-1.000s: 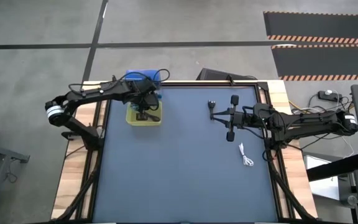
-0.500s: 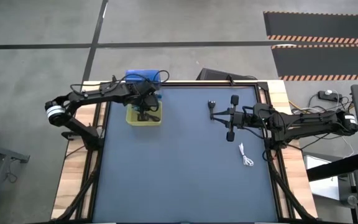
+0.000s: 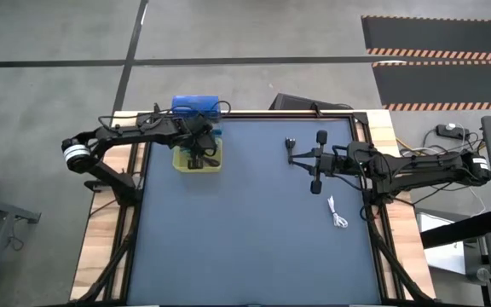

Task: Pick and place USB-C Cables
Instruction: Put the green charger cable into the yellow bin

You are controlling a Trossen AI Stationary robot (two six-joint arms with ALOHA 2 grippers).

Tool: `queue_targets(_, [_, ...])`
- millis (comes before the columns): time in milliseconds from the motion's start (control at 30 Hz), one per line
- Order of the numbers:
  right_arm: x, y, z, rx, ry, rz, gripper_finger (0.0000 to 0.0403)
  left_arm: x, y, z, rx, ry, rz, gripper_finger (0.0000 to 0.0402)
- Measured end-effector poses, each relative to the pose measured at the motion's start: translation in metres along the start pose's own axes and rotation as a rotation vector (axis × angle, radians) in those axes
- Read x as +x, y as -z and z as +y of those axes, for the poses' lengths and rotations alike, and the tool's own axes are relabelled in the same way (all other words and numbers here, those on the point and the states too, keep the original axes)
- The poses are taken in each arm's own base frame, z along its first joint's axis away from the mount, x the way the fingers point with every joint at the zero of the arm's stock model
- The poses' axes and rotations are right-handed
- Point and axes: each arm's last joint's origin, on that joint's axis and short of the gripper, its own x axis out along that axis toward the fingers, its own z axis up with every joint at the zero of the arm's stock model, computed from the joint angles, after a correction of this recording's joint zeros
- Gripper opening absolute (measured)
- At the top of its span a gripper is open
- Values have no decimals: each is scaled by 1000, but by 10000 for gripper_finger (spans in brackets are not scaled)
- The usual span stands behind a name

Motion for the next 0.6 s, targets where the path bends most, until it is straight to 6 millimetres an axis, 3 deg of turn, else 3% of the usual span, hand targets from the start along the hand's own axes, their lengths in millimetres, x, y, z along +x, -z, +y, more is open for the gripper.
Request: queue_targets(600, [0,0,0,0,0,1,52,9,11,-8,-24,24,37,15])
